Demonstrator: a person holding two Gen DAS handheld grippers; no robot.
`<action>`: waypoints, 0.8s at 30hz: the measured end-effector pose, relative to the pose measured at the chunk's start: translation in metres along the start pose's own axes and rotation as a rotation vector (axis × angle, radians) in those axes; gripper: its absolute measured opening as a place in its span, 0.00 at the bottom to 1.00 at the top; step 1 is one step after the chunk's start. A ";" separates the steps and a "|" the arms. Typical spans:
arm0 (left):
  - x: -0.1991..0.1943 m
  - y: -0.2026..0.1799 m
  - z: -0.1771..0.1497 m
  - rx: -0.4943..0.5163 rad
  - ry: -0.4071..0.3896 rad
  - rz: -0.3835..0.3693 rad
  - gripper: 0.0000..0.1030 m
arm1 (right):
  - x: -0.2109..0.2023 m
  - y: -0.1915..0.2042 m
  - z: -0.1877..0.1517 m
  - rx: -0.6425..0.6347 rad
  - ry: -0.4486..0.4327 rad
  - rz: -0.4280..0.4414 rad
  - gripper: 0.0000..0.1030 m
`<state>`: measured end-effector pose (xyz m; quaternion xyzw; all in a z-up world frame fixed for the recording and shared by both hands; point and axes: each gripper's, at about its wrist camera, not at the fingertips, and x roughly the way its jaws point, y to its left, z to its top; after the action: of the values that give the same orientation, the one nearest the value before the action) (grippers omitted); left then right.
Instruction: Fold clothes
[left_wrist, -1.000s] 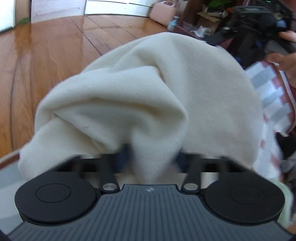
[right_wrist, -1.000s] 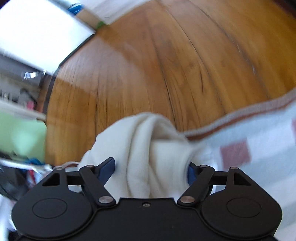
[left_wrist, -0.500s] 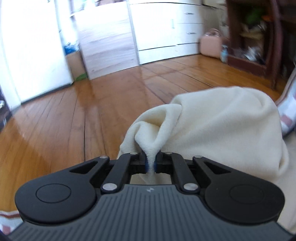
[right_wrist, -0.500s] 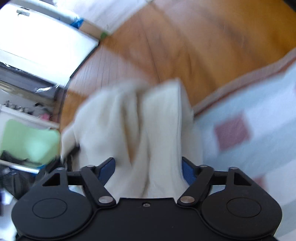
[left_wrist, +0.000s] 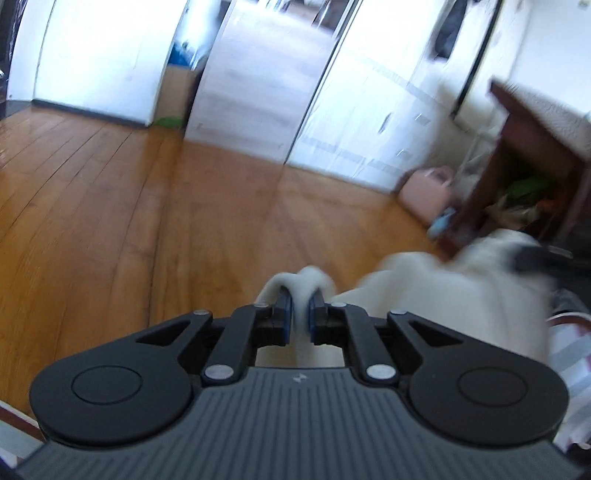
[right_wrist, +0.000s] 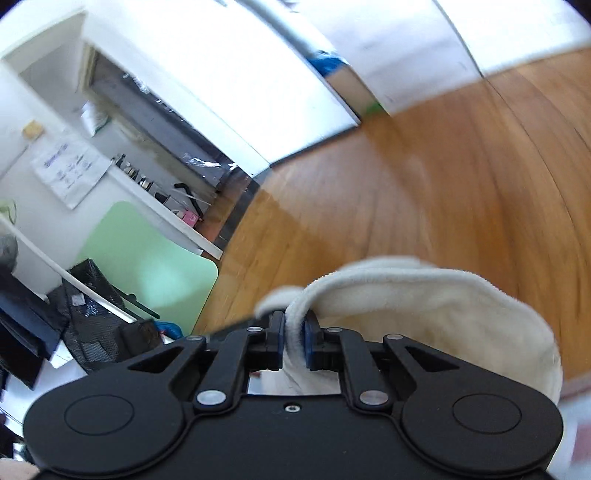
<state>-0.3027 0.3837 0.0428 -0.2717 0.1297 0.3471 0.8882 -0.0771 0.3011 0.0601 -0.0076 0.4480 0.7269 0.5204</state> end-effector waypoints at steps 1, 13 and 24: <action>-0.011 0.001 -0.009 -0.022 -0.034 -0.042 0.23 | 0.009 0.004 0.003 -0.020 0.007 -0.022 0.13; 0.018 -0.026 -0.067 -0.103 0.120 -0.321 0.78 | 0.045 0.033 0.013 -0.064 0.041 -0.022 0.13; 0.016 0.048 -0.057 -0.093 0.076 0.139 0.06 | 0.048 0.017 -0.001 -0.157 0.033 -0.095 0.56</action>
<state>-0.3263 0.3891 -0.0291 -0.3160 0.1656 0.4028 0.8429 -0.1130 0.3354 0.0475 -0.0814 0.3972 0.7342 0.5446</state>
